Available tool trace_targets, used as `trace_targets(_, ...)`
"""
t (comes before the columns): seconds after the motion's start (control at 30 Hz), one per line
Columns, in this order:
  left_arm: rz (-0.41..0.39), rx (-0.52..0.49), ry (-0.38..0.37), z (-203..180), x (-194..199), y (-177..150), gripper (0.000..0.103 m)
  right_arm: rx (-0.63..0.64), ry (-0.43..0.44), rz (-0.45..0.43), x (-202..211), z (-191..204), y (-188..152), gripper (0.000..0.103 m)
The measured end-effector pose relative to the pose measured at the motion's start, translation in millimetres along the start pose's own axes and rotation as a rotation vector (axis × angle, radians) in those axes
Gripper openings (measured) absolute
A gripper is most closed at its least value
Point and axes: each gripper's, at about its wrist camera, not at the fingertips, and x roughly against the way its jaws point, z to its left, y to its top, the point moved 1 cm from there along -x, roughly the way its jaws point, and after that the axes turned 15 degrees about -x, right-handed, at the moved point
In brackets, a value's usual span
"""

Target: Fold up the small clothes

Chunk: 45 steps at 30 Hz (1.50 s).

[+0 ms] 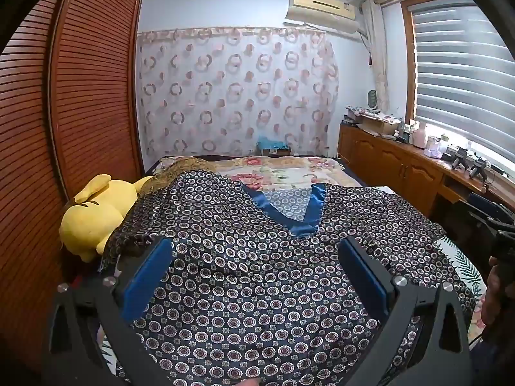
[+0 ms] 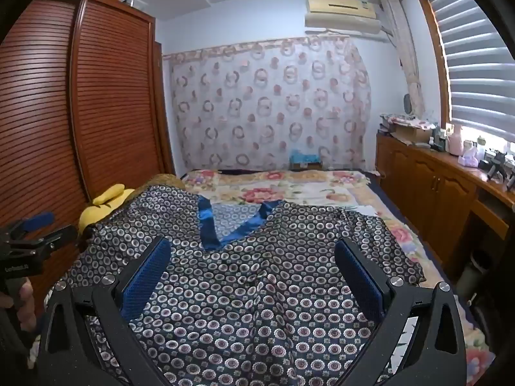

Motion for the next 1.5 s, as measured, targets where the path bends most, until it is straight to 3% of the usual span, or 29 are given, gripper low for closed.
trace_targets(1.5, 0.008, -0.01, 0.008, -6, 10, 5, 0.103, -0.001, 0.005, -0.001, -6, 5, -3, 0.103)
